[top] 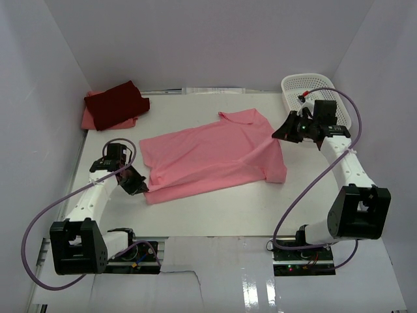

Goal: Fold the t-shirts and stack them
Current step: Fold the flattened tshirt in 1/3 of the way

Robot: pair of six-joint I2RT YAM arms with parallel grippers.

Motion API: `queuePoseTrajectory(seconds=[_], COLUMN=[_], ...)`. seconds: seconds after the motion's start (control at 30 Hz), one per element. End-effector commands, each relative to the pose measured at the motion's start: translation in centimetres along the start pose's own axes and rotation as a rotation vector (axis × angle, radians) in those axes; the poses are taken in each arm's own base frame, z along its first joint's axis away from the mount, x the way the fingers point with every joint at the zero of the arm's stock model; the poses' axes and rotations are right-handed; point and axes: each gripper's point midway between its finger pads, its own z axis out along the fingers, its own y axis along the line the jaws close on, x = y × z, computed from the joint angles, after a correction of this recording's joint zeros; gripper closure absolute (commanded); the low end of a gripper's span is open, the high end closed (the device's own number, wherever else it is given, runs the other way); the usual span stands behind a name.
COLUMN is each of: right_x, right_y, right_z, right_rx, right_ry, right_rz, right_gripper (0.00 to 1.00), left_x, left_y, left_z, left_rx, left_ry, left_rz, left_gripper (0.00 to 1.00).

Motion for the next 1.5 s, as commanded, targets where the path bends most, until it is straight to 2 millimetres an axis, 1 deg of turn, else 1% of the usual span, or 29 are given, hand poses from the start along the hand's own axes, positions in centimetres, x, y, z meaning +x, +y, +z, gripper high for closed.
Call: queuePoseTrajectory(seconds=[0.0,0.1,0.13,0.17,0.2,0.27,0.3,0.33,0.43,0.47,0.53,0.6,0.63,0.83,0.97,1.27,1.47], right_x=[-3.8,-4.6,-4.9,-5.0,-5.7,-6.0,-5.9,-6.0,-6.0,-5.9,-5.5,-5.4,-5.3,-5.1,-5.3,-5.4,-5.4], right_y=[1.7,2.1,2.5,2.5,2.6,2.7,4.0,4.0,3.6,3.1,2.6,2.5,2.1,1.1,0.9,0.6,-0.1], right_z=[0.3,0.9,1.0,1.2,1.0,1.3,1.7,1.8,2.8,3.5,4.4,5.0,5.6,7.0,7.4,7.5,7.8], right_rx=[-0.065,-0.094,-0.109,-0.11,-0.11,-0.117,-0.139,-0.14,-0.138,-0.134,-0.135,-0.136,-0.13,-0.118,-0.117,-0.1,-0.068], right_ry=[-0.078,-0.073,-0.072,-0.07,-0.082,-0.08,-0.07,-0.069,-0.048,-0.034,-0.014,-0.005,0.005,0.028,0.03,0.029,0.029], right_rz=[-0.082,-0.088,-0.095,-0.094,-0.101,-0.102,-0.124,-0.125,-0.119,-0.112,-0.103,-0.103,-0.095,-0.08,-0.078,-0.078,-0.072], right_gripper=[0.92,0.92,0.92,0.92,0.92,0.92,0.92,0.92,0.92,0.92,0.92,0.92,0.92,0.92,0.92,0.92,0.92], left_x=[-1.2,-1.7,-2.0,-2.3,-2.6,-3.3,-3.6,-3.8,-4.5,-4.8,-5.2,-5.7,-5.9,-6.4,-7.1,-8.6,-9.5], left_y=[-0.5,-0.6,-0.8,-0.9,-1.0,-1.3,-1.5,-1.5,-1.8,-2.0,-1.9,-1.9,-1.9,-1.5,-1.5,-2.7,-3.3], left_z=[0.2,0.3,0.2,0.2,0.1,-0.1,-0.1,-0.2,-0.2,-0.2,0.0,0.2,0.2,1.0,1.3,1.3,1.6], left_rx=[0.051,0.043,0.041,0.04,0.039,0.036,0.035,0.032,0.026,0.025,0.014,0.003,0.0,-0.016,-0.017,-0.005,-0.003], left_ry=[-0.032,-0.034,-0.038,-0.047,-0.052,-0.067,-0.073,-0.078,-0.083,-0.088,-0.093,-0.097,-0.099,-0.096,-0.102,-0.113,-0.119], left_rz=[-0.013,-0.009,-0.009,-0.006,-0.006,0.004,0.008,0.013,0.023,0.025,0.032,0.033,0.038,0.032,0.036,0.054,0.061], left_gripper=[1.0,1.0,1.0,1.0,1.0,1.0,1.0,1.0,1.0,1.0,1.0,1.0,1.0,1.0,1.0,1.0,1.0])
